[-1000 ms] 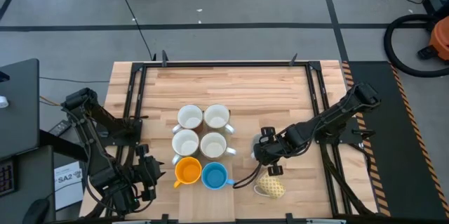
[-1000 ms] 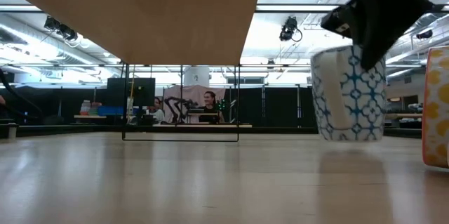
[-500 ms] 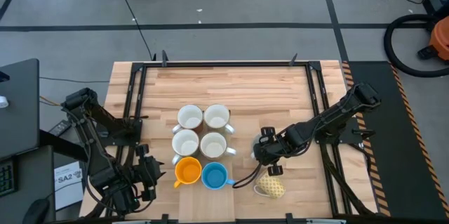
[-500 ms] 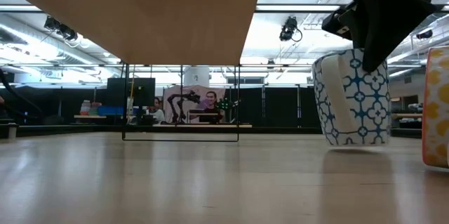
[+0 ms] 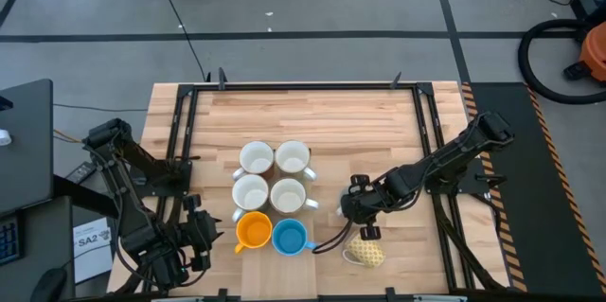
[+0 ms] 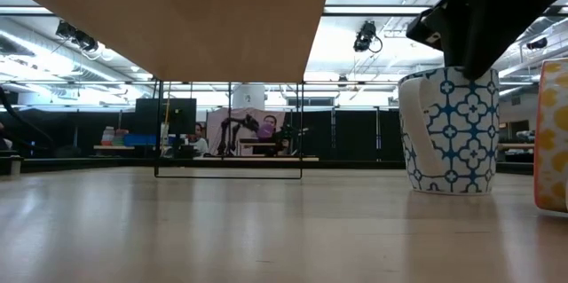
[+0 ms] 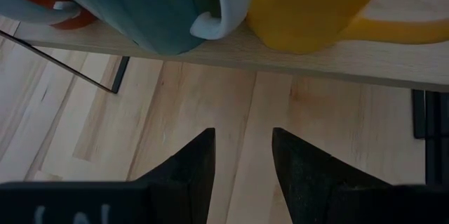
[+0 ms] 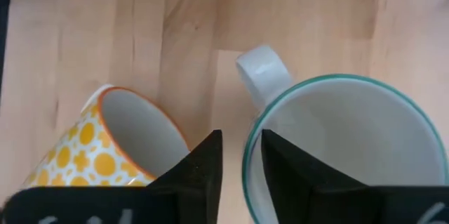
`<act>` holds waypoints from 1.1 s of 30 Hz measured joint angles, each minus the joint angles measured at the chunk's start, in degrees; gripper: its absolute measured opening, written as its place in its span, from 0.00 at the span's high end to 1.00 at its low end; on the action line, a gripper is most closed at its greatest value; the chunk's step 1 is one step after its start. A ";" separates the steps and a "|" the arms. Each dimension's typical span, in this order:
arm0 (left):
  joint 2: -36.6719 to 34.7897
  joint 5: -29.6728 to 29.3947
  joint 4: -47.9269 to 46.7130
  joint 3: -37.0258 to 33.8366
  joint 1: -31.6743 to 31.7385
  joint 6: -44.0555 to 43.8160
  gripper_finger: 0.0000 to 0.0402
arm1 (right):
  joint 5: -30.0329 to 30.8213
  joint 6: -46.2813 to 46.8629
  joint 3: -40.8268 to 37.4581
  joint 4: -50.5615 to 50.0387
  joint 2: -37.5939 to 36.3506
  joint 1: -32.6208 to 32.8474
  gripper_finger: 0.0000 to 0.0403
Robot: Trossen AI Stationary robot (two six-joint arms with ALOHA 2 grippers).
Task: Place coffee mugs
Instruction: Put the blue mug on the shelf aligned with the yellow mug
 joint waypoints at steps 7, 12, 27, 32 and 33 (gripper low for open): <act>0.00 0.00 0.00 0.00 -0.01 0.00 0.63 | -0.60 0.08 0.00 0.28 0.00 0.00 0.64; 0.00 0.01 0.00 0.00 0.00 0.00 0.63 | -0.62 -0.49 0.00 1.43 0.00 0.00 0.63; 0.00 0.00 0.01 0.00 -0.01 0.00 0.63 | -3.06 -0.52 9.13 -7.28 -3.52 -0.02 0.63; 0.00 0.00 0.02 0.00 -0.01 0.00 0.63 | 0.67 1.00 10.23 -12.62 -6.50 -0.58 0.63; 0.00 0.01 0.02 0.00 0.00 0.00 0.63 | 1.62 1.64 10.23 -13.88 -7.02 -0.91 0.63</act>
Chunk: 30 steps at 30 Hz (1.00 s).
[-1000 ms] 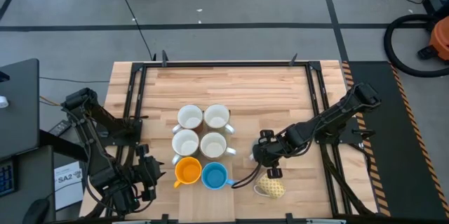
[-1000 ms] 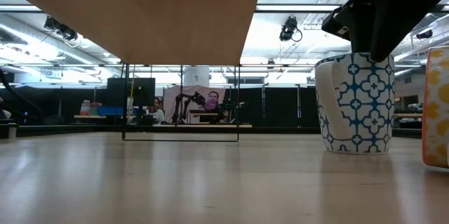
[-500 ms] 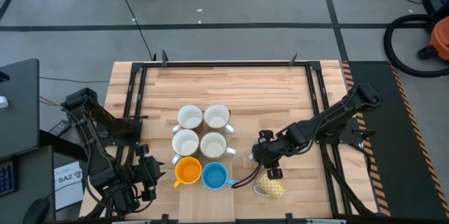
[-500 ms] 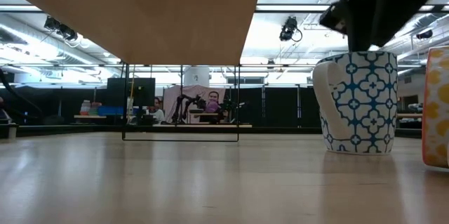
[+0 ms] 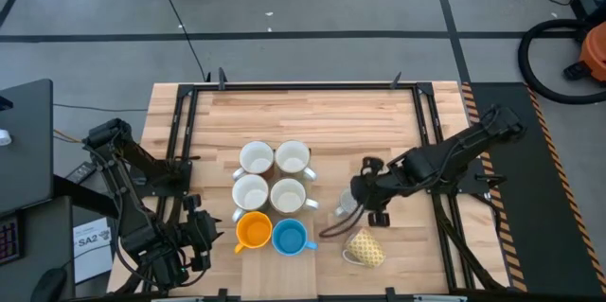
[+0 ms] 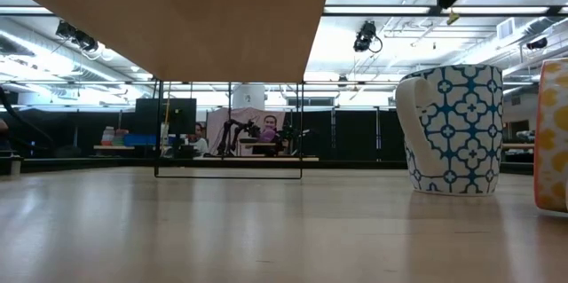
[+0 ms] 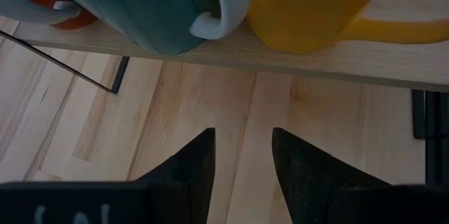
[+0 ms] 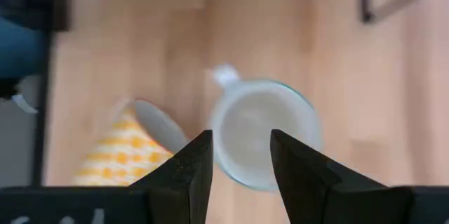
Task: Place coffee mugs
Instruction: Put the blue mug on the shelf aligned with the yellow mug
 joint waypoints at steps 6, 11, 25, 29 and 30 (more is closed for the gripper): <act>0.00 0.00 0.00 0.00 0.01 0.00 0.63 | 6.36 8.78 0.00 -8.94 -1.52 -3.76 0.63; 0.00 0.00 0.00 0.00 -0.01 0.00 0.63 | 5.37 13.25 -1.67 -9.57 -1.51 -7.14 0.63; 0.00 0.00 0.20 0.00 -0.01 0.00 0.63 | -0.75 13.48 -10.54 -2.36 -1.51 -8.93 0.63; 0.00 -0.02 0.20 0.00 0.00 0.00 0.63 | -0.95 13.48 -12.32 0.40 -1.51 -8.90 0.63; 0.00 0.00 0.20 0.00 0.00 0.00 0.63 | -0.97 13.48 -12.91 1.35 -1.51 -8.90 0.63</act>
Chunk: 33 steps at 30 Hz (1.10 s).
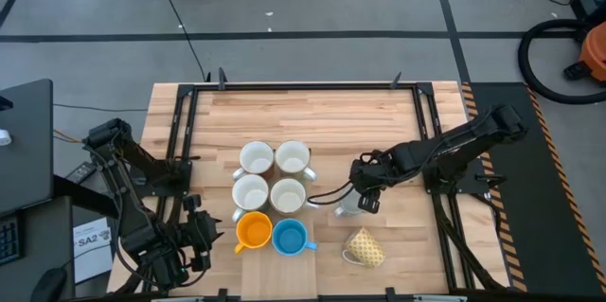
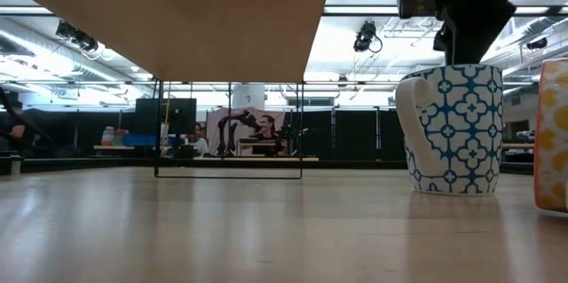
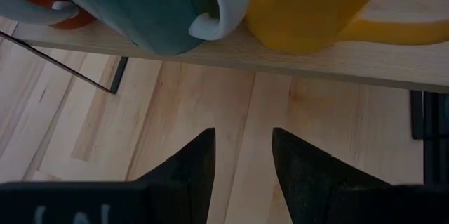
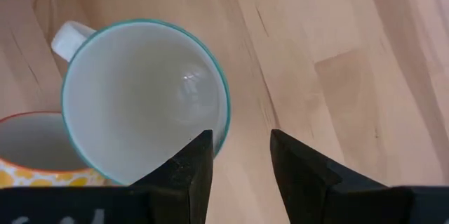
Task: Place coffee mugs
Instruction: Put the blue mug on the shelf aligned with the yellow mug
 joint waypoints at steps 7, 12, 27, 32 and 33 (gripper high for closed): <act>0.00 -0.01 0.00 0.00 0.00 0.00 0.63 | -0.04 0.06 -2.29 2.68 0.02 0.00 0.63; 0.00 -0.02 0.00 0.00 -0.01 0.00 0.63 | -1.20 2.16 -4.98 5.11 0.02 -0.03 0.63; 0.00 0.01 0.00 0.00 0.00 0.02 0.63 | -6.07 3.74 -7.50 8.77 0.07 -0.02 0.93; 0.00 3.49 -0.01 0.01 -0.01 0.02 0.63 | -6.32 3.54 -6.99 8.17 0.11 -0.04 0.93; 0.00 4.46 -0.02 0.02 0.00 0.01 0.63 | -6.91 3.31 -6.59 8.09 0.11 -0.06 0.93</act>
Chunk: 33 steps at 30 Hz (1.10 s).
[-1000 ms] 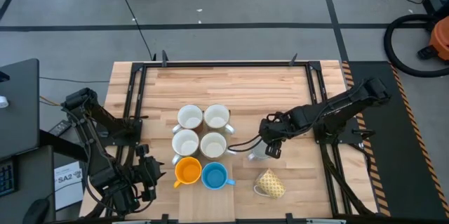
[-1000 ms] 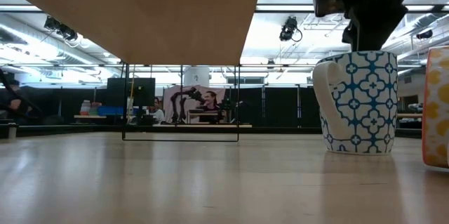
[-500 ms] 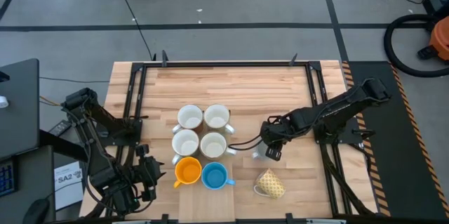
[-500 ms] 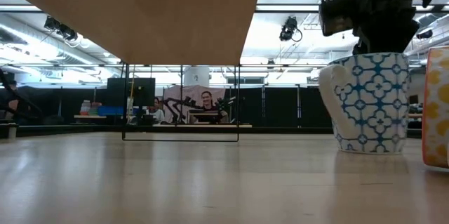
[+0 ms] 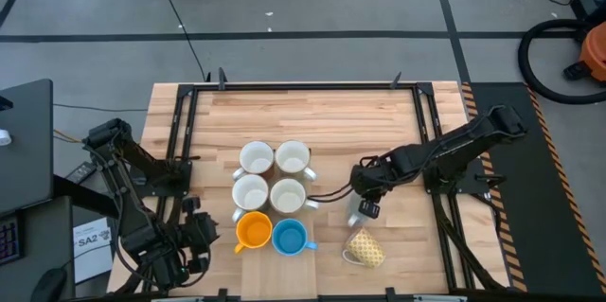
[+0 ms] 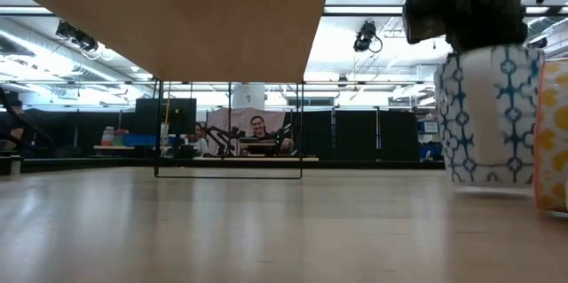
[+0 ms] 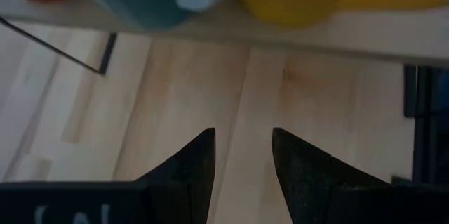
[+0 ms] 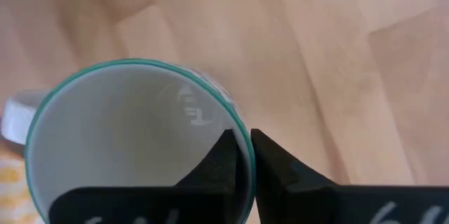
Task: Place coffee mugs
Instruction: Put the blue mug on the shelf aligned with the yellow mug
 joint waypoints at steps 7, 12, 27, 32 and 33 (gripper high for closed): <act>0.00 4.45 -0.17 3.23 0.00 0.12 0.63 | -4.06 -2.03 5.90 -1.46 0.00 0.08 0.93; 0.00 5.31 -0.01 9.62 -0.02 2.56 0.63 | -5.67 -2.33 11.56 -8.58 0.00 0.36 0.93; 0.00 -1.99 5.64 29.28 5.02 25.00 0.63 | -6.33 -2.46 30.08 -25.12 -0.04 0.78 0.93; -0.02 -4.07 18.55 31.28 8.41 48.71 0.63 | -6.53 -4.00 33.95 -25.35 -0.04 0.77 0.93; -0.02 -4.07 21.55 31.28 9.03 53.70 0.63 | -6.58 -4.26 34.47 -25.41 -0.04 0.78 0.93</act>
